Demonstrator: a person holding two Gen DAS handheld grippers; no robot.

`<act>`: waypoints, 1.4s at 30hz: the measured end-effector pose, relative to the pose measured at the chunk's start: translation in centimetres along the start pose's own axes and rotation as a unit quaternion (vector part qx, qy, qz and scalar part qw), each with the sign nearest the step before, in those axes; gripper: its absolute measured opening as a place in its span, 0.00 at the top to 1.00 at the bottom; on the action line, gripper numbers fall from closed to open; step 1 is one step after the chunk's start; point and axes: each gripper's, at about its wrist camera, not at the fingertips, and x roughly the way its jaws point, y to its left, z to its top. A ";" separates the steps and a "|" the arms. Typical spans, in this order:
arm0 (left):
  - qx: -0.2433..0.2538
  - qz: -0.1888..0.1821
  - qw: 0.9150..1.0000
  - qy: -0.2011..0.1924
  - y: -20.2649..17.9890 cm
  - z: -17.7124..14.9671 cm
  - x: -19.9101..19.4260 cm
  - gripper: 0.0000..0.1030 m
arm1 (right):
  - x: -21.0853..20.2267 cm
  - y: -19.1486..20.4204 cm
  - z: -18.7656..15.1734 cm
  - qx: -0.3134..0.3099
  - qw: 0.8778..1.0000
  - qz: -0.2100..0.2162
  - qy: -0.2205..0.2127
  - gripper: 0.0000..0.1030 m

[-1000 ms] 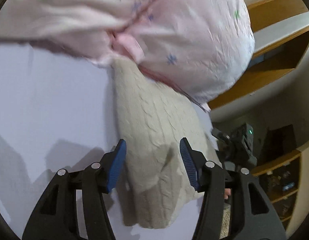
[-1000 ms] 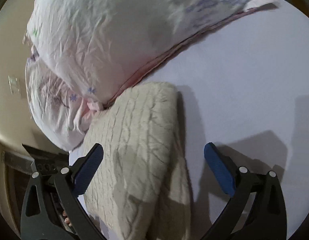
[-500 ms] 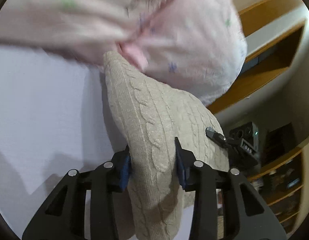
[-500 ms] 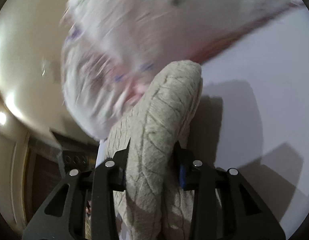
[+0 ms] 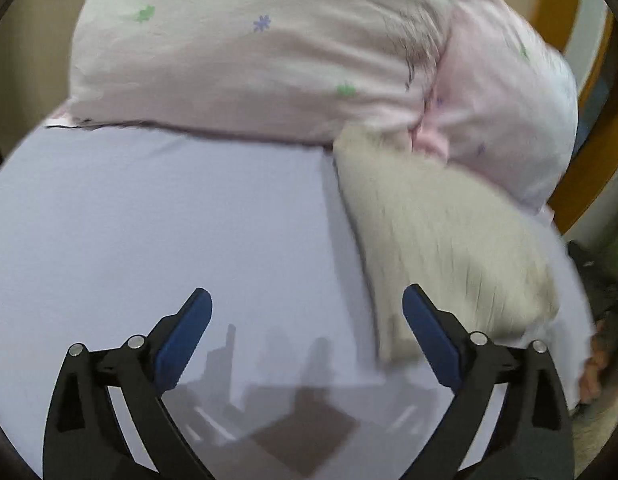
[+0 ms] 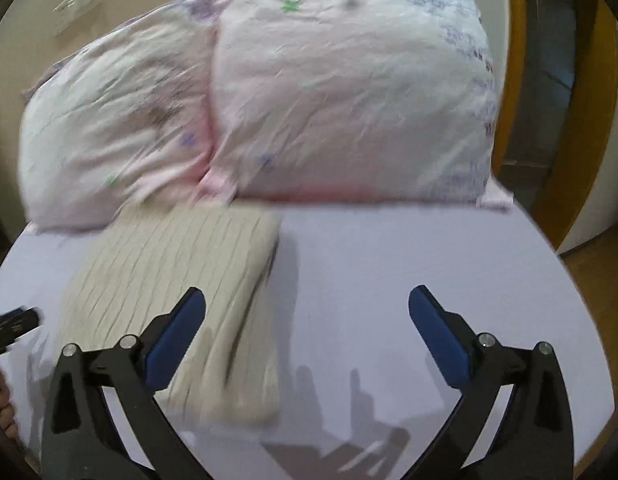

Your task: Fold small clothes

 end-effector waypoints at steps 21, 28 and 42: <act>0.090 0.067 0.993 0.034 -5.1 -5.2 2.6 0.01 | 4.5 6.9 -7.3 -0.060 0.991 0.006 0.117 0.02; 0.091 0.067 0.993 0.033 -5.1 -5.3 2.5 0.01 | 4.5 6.8 -7.4 -0.060 0.991 0.006 0.117 0.02; 0.090 0.067 0.993 0.033 -5.1 -5.3 2.6 0.01 | 4.5 6.8 -7.4 -0.060 0.991 0.006 0.117 0.02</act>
